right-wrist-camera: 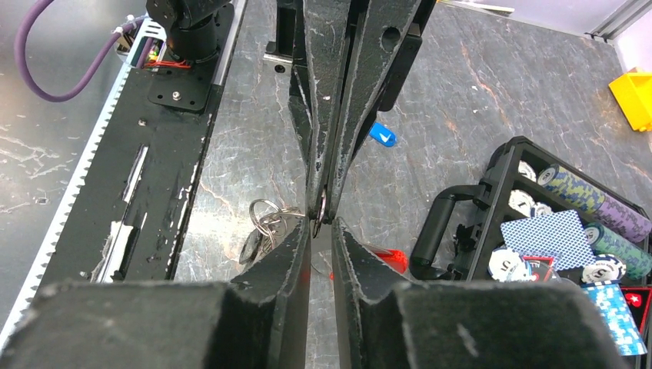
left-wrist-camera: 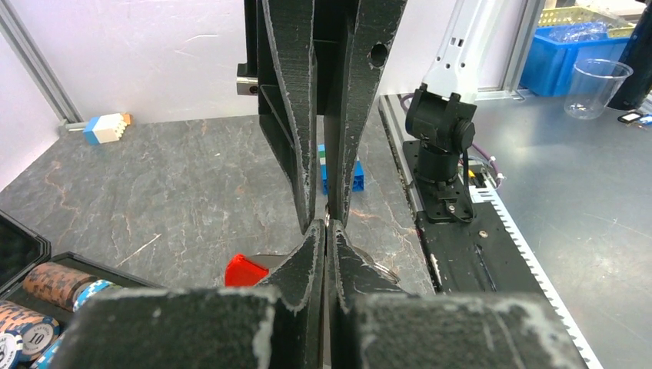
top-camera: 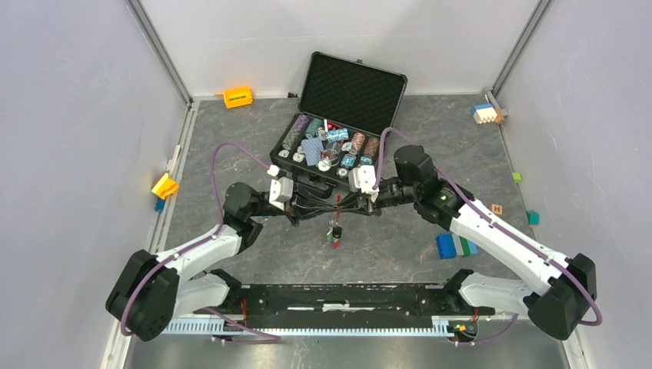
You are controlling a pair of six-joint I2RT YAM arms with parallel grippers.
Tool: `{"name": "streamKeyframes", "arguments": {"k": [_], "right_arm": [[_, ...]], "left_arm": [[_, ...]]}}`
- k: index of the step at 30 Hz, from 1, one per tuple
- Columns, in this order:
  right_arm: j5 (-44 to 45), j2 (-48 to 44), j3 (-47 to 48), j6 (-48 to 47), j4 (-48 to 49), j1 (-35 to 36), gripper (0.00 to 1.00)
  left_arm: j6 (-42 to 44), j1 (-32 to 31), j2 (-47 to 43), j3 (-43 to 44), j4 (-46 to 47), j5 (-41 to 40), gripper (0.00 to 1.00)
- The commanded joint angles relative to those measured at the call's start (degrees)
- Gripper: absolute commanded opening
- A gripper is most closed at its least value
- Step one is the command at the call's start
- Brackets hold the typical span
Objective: Put the keys on the keyring
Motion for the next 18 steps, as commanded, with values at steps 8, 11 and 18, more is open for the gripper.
{"name": "streamKeyframes", "arguments": {"k": [8, 11, 18], "right_arm": [[0.41, 0.32, 0.94, 0.68, 2.71, -0.17, 0.17], [1.19, 0.15, 0.75, 0.11, 2.55, -0.24, 0.1], [3.5, -0.71, 1.49, -3.6, -0.11, -0.19, 0.0]], "left_arm": [[2.57, -0.35, -0.51, 0.07, 1.58, 0.03, 0.02], [2.35, -0.33, -0.52, 0.08, 1.71, 0.21, 0.02], [6.04, -0.34, -1.56, 0.07, -2.21, 1.7, 0.03]]}}
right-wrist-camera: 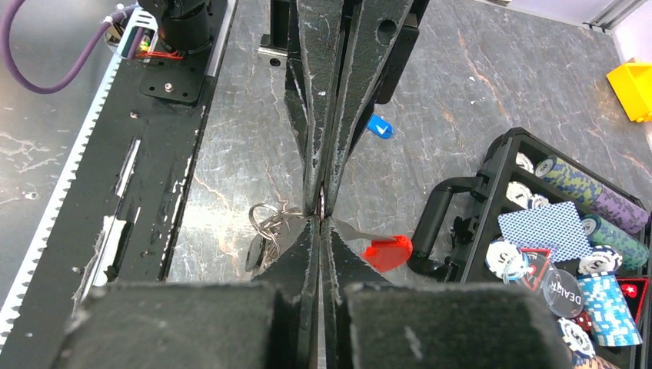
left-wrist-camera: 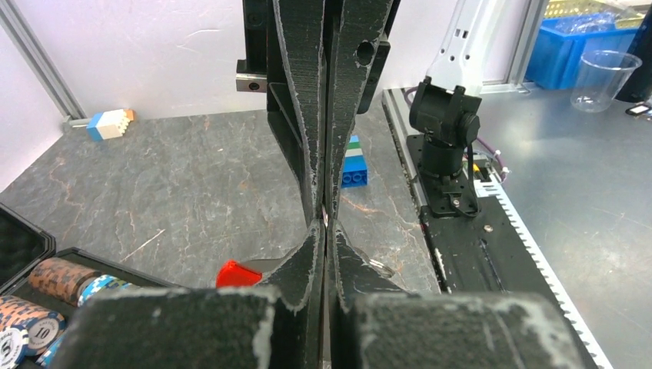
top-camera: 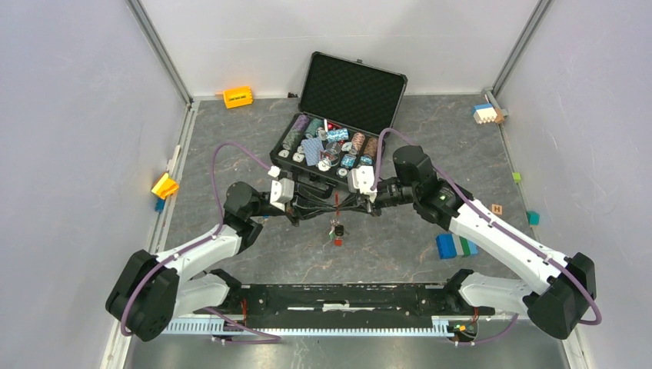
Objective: Put the keys on the keyring
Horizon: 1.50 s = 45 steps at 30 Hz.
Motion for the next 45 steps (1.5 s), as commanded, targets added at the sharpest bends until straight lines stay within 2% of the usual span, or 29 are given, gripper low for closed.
{"name": "streamKeyframes", "arguments": {"k": [1, 5, 6, 9, 11, 13, 16, 20, 23, 32, 38, 45], "right_arm": [[2.77, -1.15, 1.61, -3.23, 0.27, -0.04, 0.0], [5.07, -0.45, 3.22, -3.97, -2.09, -0.04, 0.0], [5.55, -0.1, 4.14, -4.4, -3.27, 0.01, 0.0], [7.91, 1.13, 6.69, -5.66, -7.53, 0.27, 0.0], [9.92, 2.13, 8.77, -6.89, -10.95, 0.62, 0.0], [12.08, 3.38, 11.04, -7.85, -14.1, 0.96, 0.0], [15.12, 4.81, 13.86, -8.69, -17.94, 1.64, 0.0], [18.01, 6.26, 16.96, -8.78, -20.46, 2.55, 0.0], [19.53, 6.48, 17.75, -8.21, -20.64, 2.86, 0.0], [21.13, 7.81, 19.31, -7.6, -21.57, 4.18, 0.0], [21.09, 8.19, 19.57, -7.08, -21.62, 4.62, 0.0], [20.73, 8.16, 19.24, -6.9, -21.29, 4.79, 0.0]], "left_arm": [[6.31, -0.42, -1.86, 0.29, -2.49, 2.0, 0.06], [10.03, -0.36, -2.85, 1.47, -8.94, 2.54, 0.24], [13.39, -0.37, -3.27, 2.28, -11.92, 2.39, 0.29], [22.95, -0.36, -4.75, 7.66, -28.86, 0.94, 0.49], [30.98, -0.36, -4.97, 12.99, -42.79, -0.73, 0.57], [35.71, -0.4, -4.62, 17.29, -52.29, -2.95, 0.61], [37.86, -0.6, -3.78, 21.73, -57.85, -5.29, 0.64], [41.27, -2.29, -1.9, 26.18, -66.07, -7.83, 0.56], [41.42, -3.03, -1.42, 26.44, -67.24, -8.64, 0.49], [37.85, -4.13, 0.02, 25.63, -62.09, -10.66, 0.36], [36.88, -4.49, 1.41, 26.05, -60.07, -11.22, 0.32], [35.37, -4.75, 2.09, 25.63, -58.5, -11.12, 0.19]]}}
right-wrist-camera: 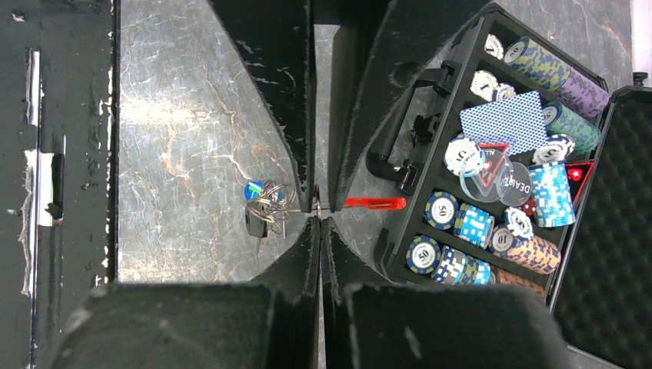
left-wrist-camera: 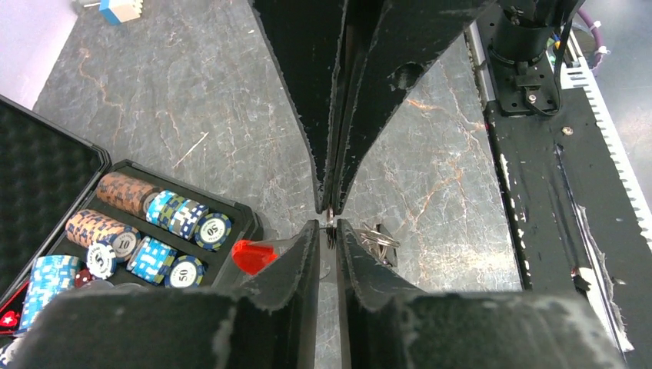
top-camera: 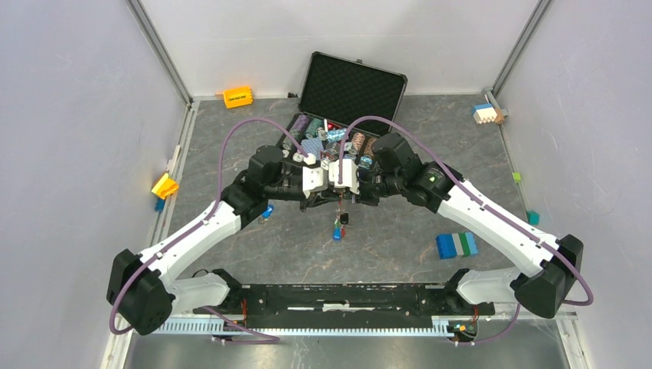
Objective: Put the keys on the keyring
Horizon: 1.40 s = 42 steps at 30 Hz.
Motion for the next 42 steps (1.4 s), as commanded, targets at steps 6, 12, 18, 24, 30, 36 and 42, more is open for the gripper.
{"name": "streamKeyframes", "arguments": {"k": [6, 12, 18, 24, 30, 36, 42], "right_arm": [[-0.3, -1.36, 1.57, 0.97, 3.4, 0.38, 0.0], [-0.21, -5.35, -3.63, 0.99, 8.41, 0.3, 0.16], [-6.38, -11.69, -14.04, 0.41, 16.28, 0.21, 0.33], [-11.35, -12.32, -17.13, -0.82, 17.94, 0.21, 0.41], [-13.02, -9.81, -16.59, 0.43, 18.86, 0.25, 0.42], [-13.16, -8.57, -16.6, 0.99, 19.56, 0.21, 0.36], [-11.61, -8.71, -17.06, 1.34, 20.33, 0.2, 0.3]], "left_arm": [[-2.18, -0.47, -0.04, -0.15, 5.77, -0.11, 0.02], [0.63, -0.49, -3.21, -4.99, 8.88, 2.95, 0.02], [1.13, -0.4, -5.84, -9.61, 14.3, 6.42, 0.02], [2.15, -0.4, -7.0, -12.77, 18.18, 8.54, 0.02], [2.06, -0.41, -6.89, -13.35, 18.79, 7.91, 0.02], [0.75, -0.44, -6.75, -13.42, 20.14, 7.79, 0.02], [0.42, -0.4, -7.27, -13.74, 20.19, 8.38, 0.02]]}}
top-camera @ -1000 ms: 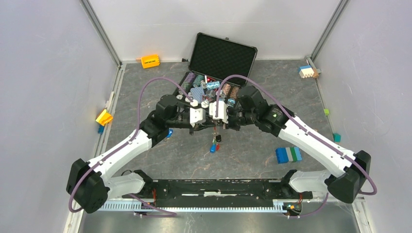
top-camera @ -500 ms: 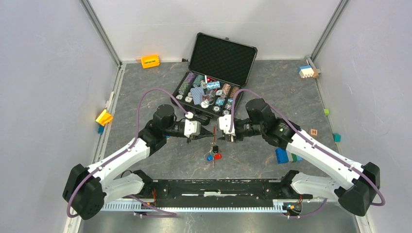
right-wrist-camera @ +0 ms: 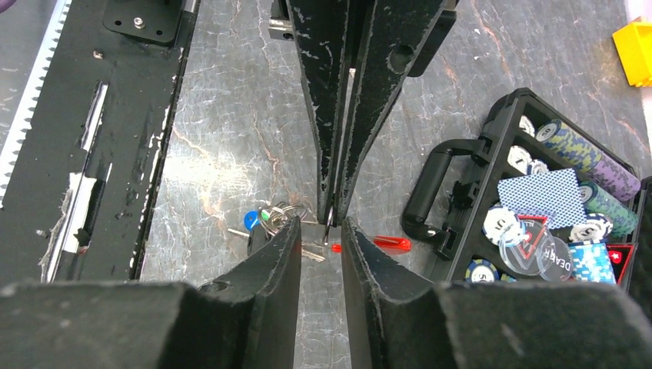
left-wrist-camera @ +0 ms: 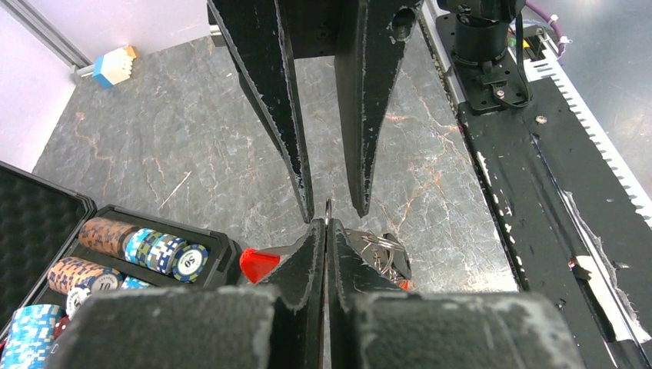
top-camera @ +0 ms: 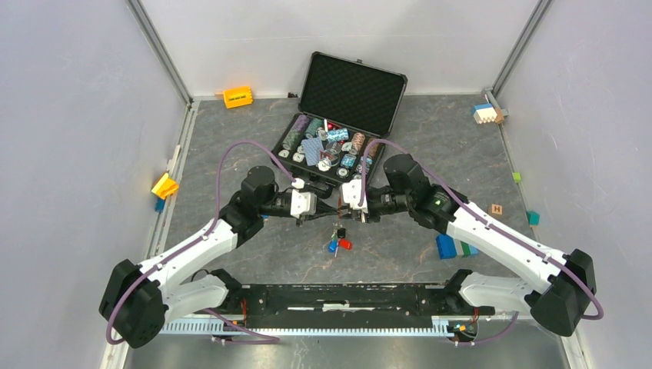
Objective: Put the keys on the keyring
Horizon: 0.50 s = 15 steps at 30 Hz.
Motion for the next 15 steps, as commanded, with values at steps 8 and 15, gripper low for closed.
{"name": "streamKeyframes", "arguments": {"k": [8, 15], "right_arm": [[1.25, -0.32, -0.4, 0.57, 3.21, 0.08, 0.26], [2.66, -1.21, -1.28, 0.28, 3.33, -0.59, 0.28]], "left_arm": [[-1.71, -0.09, -1.73, -0.34, 5.78, 2.8, 0.02], [-1.64, 0.12, -2.08, -0.76, 5.79, 3.16, 0.02]]}}
